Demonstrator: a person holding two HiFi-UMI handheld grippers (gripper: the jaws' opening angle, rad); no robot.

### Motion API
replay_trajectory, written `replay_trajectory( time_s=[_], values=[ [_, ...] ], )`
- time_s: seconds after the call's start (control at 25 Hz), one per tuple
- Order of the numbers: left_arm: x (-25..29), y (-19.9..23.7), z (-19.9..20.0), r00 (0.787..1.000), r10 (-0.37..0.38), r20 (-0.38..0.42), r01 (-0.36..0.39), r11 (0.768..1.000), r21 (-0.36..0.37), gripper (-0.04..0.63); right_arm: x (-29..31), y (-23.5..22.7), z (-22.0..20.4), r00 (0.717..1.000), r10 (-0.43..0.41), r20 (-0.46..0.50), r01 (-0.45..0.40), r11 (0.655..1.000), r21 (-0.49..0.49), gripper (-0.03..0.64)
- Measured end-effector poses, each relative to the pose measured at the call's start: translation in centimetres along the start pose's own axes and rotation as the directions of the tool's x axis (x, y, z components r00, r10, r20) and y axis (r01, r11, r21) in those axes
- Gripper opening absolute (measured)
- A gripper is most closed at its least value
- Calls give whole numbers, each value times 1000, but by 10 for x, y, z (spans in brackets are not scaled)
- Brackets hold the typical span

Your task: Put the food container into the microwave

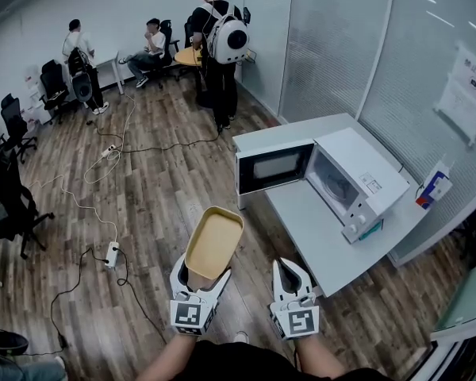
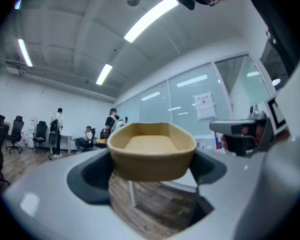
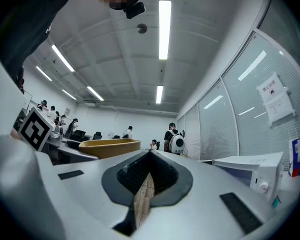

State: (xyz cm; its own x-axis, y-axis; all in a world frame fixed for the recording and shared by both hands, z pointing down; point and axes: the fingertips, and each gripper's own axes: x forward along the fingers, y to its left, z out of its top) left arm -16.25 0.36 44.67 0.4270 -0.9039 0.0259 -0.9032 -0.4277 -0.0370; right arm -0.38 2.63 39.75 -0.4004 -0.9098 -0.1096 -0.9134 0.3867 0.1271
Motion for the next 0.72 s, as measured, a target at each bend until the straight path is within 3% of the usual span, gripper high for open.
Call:
replay_trajectory(
  time_s=[0.32,0.72],
  values=[
    [41,-1,-9,999,-30,-40,31,999,25,479,17,-28,-7,998,-46,33,44,997,60,-2],
    [113,6,-14,992,-125,-15,125,992,10,479,67,-62,-17,994,-112,14,112,994,7,-2]
  ],
)
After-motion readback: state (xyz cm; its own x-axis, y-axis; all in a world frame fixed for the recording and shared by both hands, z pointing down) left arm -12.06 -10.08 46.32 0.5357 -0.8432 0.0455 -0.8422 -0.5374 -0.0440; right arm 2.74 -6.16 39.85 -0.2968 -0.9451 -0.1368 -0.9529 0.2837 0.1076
